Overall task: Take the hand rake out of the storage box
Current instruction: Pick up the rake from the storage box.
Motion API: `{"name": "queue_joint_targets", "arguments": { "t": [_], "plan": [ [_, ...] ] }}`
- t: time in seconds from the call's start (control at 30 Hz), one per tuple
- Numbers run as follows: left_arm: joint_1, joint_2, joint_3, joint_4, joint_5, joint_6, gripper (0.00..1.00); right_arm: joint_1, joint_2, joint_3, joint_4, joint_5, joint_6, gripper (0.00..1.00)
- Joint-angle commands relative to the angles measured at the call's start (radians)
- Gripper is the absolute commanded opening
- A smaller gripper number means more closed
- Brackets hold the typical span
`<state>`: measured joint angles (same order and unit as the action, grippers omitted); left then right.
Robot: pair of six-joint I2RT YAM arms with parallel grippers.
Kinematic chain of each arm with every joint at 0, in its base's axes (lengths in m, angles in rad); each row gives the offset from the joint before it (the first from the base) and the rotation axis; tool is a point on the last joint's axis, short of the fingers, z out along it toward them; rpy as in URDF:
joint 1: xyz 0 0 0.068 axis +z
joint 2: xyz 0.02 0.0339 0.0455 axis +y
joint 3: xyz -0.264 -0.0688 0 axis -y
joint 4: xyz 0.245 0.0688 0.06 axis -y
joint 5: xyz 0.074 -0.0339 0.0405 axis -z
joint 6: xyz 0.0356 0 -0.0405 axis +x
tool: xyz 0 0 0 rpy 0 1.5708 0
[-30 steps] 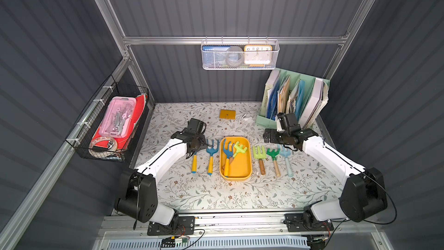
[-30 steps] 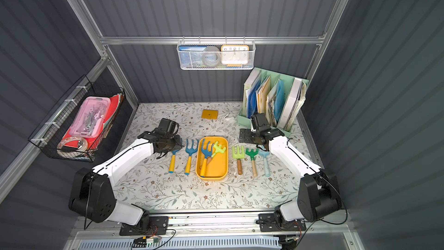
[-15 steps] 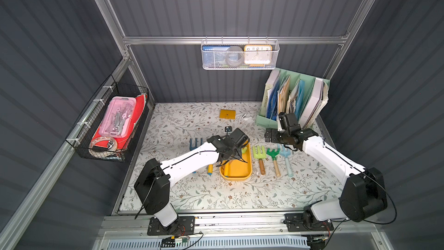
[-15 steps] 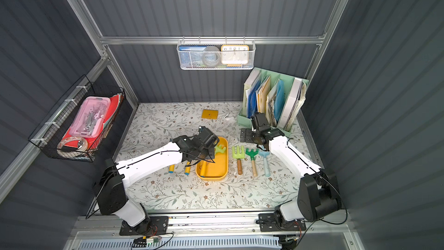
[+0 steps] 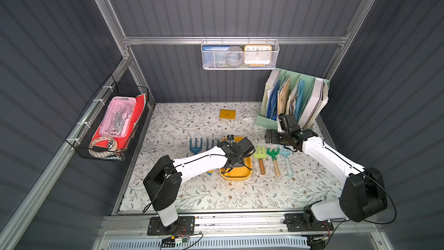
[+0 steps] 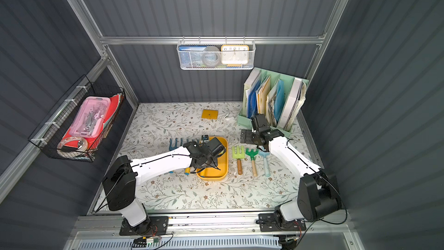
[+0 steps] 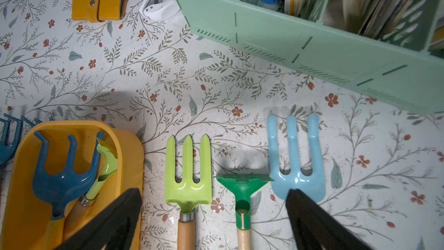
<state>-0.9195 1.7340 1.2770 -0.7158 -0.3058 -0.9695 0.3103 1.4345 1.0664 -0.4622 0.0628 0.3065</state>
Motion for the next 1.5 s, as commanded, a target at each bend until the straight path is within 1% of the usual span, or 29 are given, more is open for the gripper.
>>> {"name": "queue_joint_targets", "arguments": {
  "t": [0.0,0.23,0.37,0.73,0.97,1.2,1.47],
  "plan": [
    [-0.004,0.018,-0.032,-0.047,-0.039,-0.043,0.46,0.001,0.0,-0.013,0.002,-0.005,0.013,0.99],
    [-0.004,0.053,-0.045,-0.03,-0.027,-0.028,0.46,0.001,-0.002,-0.005,0.002,-0.011,0.013,0.99],
    [-0.004,0.066,-0.06,-0.014,-0.003,-0.005,0.43,0.001,-0.002,-0.004,0.003,-0.01,0.011,0.99],
    [0.011,0.096,-0.047,-0.017,-0.03,0.013,0.42,0.001,0.003,-0.005,0.003,-0.014,0.013,0.99],
    [0.042,0.104,-0.038,0.004,-0.035,0.053,0.34,0.002,0.003,-0.008,0.003,-0.021,0.014,0.99],
    [0.05,0.094,-0.039,0.021,-0.029,0.071,0.27,0.001,0.001,-0.014,0.003,-0.018,0.014,0.99],
    [0.059,0.04,0.018,0.011,-0.056,0.11,0.23,0.001,-0.002,-0.015,0.002,-0.022,0.015,0.99]
  ]
}}
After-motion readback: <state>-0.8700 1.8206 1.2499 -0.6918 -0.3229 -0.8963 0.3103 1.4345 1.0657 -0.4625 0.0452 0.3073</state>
